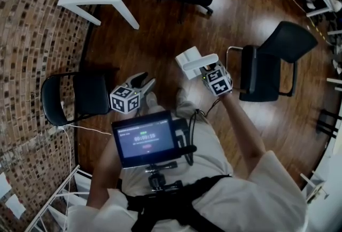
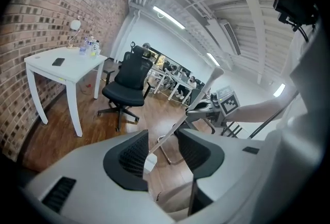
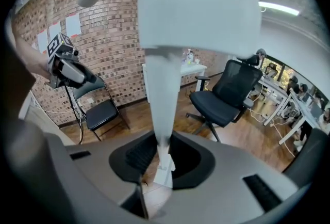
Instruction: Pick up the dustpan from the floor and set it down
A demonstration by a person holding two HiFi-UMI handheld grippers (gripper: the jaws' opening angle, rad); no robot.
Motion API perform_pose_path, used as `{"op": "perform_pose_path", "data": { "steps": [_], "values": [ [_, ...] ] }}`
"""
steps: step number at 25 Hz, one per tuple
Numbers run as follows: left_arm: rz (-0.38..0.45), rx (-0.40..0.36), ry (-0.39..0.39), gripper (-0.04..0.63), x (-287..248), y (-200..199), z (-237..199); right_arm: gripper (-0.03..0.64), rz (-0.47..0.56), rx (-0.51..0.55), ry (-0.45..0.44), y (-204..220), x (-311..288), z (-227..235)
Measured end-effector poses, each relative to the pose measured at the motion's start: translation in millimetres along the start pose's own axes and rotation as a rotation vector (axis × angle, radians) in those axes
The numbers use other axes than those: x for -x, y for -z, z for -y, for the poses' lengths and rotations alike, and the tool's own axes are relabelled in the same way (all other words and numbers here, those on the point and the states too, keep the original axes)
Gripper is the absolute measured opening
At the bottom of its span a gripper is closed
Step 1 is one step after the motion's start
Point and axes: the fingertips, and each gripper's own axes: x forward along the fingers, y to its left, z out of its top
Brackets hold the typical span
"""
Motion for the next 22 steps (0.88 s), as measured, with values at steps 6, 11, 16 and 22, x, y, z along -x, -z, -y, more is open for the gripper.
{"op": "perform_pose_path", "data": {
  "steps": [6, 11, 16, 22],
  "values": [
    [-0.009, 0.021, -0.019, 0.183, 3.3, 10.7, -2.1, 0.109, -0.025, 0.031, -0.028, 9.4, -10.5, -4.5],
    [-0.02, 0.033, -0.04, 0.183, 1.0, 18.1, -4.6, 0.109, -0.038, 0.053, -0.05, 19.1, -22.7, -5.7],
    [-0.018, 0.04, -0.059, 0.183, 3.1, 18.5, -6.4, 0.109, -0.054, 0.083, -0.07, 27.8, -35.7, -7.0],
    [-0.03, 0.047, -0.085, 0.183, -0.8, 18.6, -9.5, 0.109, -0.063, 0.119, -0.105, 40.6, -54.3, -1.6]
  ]
}}
